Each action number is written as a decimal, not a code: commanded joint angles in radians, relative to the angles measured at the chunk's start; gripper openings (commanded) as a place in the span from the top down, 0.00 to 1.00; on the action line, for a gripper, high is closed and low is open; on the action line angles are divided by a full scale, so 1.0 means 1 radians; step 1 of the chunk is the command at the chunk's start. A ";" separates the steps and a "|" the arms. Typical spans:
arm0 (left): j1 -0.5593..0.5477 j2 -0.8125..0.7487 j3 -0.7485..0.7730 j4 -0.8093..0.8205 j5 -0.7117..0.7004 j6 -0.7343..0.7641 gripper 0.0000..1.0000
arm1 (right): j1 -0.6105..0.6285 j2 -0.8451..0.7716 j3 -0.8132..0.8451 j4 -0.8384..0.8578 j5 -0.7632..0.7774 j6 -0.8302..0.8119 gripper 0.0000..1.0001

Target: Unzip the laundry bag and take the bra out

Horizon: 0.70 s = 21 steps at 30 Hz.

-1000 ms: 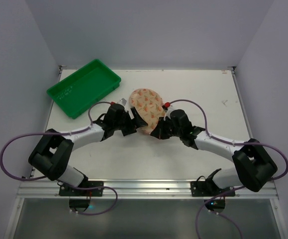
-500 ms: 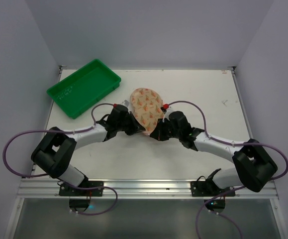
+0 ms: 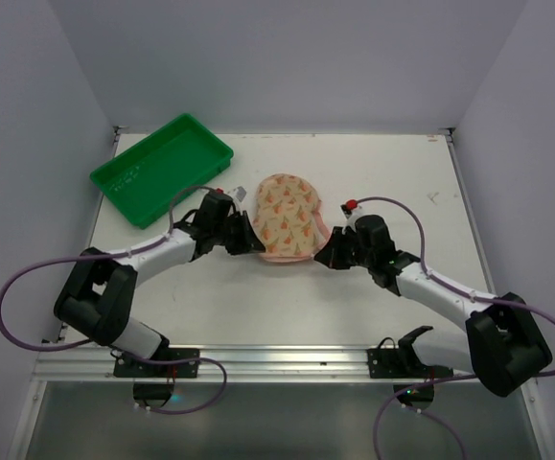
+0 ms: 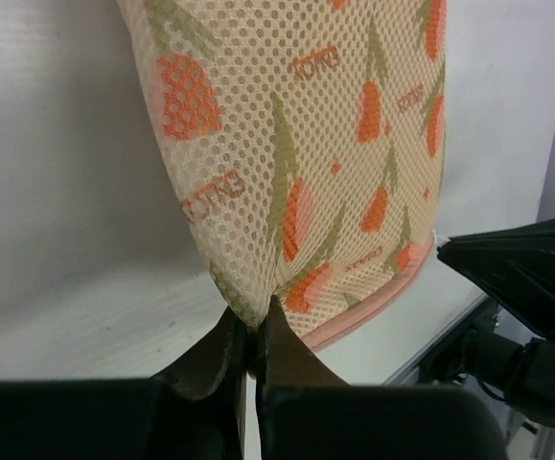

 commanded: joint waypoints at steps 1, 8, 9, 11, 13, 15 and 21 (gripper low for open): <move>0.068 0.065 0.121 -0.101 -0.008 0.214 1.00 | 0.008 -0.008 0.012 -0.005 -0.005 -0.034 1.00; 0.083 0.273 0.393 -0.083 0.033 0.167 0.50 | 0.147 0.103 0.109 0.072 -0.027 0.066 1.00; 0.085 0.270 0.393 -0.075 0.028 0.148 0.38 | 0.166 0.138 0.130 0.087 -0.027 0.083 1.00; 0.086 0.247 0.369 -0.066 0.010 0.108 0.12 | 0.175 0.170 0.152 0.117 -0.024 0.120 1.00; 0.090 0.182 0.294 -0.059 -0.019 0.045 0.05 | 0.186 0.209 0.182 0.146 -0.010 0.130 1.00; 0.091 0.107 0.232 -0.046 -0.044 -0.016 0.02 | 0.189 0.229 0.216 0.150 -0.007 0.129 1.00; 0.047 0.003 0.030 0.120 0.030 -0.176 0.06 | 0.201 0.272 0.256 0.147 -0.022 0.111 1.00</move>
